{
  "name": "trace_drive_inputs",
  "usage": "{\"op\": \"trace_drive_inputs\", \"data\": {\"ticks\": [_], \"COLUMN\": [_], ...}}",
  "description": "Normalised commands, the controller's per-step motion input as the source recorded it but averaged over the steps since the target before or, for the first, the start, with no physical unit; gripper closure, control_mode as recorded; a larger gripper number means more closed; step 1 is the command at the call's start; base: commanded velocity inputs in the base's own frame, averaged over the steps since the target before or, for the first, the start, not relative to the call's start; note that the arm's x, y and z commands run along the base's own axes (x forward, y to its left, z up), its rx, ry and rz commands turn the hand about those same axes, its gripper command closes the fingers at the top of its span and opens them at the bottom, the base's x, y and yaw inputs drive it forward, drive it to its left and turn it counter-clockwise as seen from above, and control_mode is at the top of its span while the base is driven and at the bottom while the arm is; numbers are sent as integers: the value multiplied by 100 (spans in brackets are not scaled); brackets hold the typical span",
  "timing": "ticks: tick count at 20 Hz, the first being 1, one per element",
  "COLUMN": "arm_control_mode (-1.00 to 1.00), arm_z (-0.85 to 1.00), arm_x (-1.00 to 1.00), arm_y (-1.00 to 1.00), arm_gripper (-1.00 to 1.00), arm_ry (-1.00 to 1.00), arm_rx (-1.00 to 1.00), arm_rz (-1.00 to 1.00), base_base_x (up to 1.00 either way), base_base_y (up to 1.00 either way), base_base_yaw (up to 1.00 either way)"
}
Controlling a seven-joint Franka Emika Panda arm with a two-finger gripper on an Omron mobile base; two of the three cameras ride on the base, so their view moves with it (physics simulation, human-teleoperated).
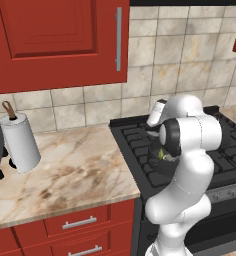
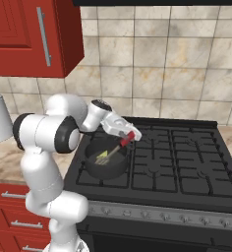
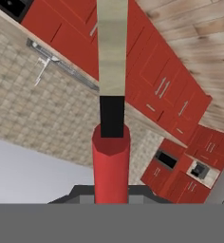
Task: Put the lemon wedge and mushroom in the pot. Retrieve the spatula and lightly stir the vegetables in the pot.
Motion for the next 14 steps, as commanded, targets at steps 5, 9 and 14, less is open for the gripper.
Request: {"op": "trace_drive_inputs", "data": {"ticks": [5, 9, 14], "arm_control_mode": [-100, -100, -100], "arm_z": [-16, -11, -1], "arm_x": [45, 47, 43], "arm_y": [2, 3, 6], "arm_gripper": [100, 100, 100], "arm_ry": [0, -2, -1], "arm_rx": [-1, -1, -2], "arm_rz": [-4, -6, -6], "base_base_x": [0, 0, 0], "base_base_y": [0, 0, 0], "base_base_yaw": [0, 0, 0]}}
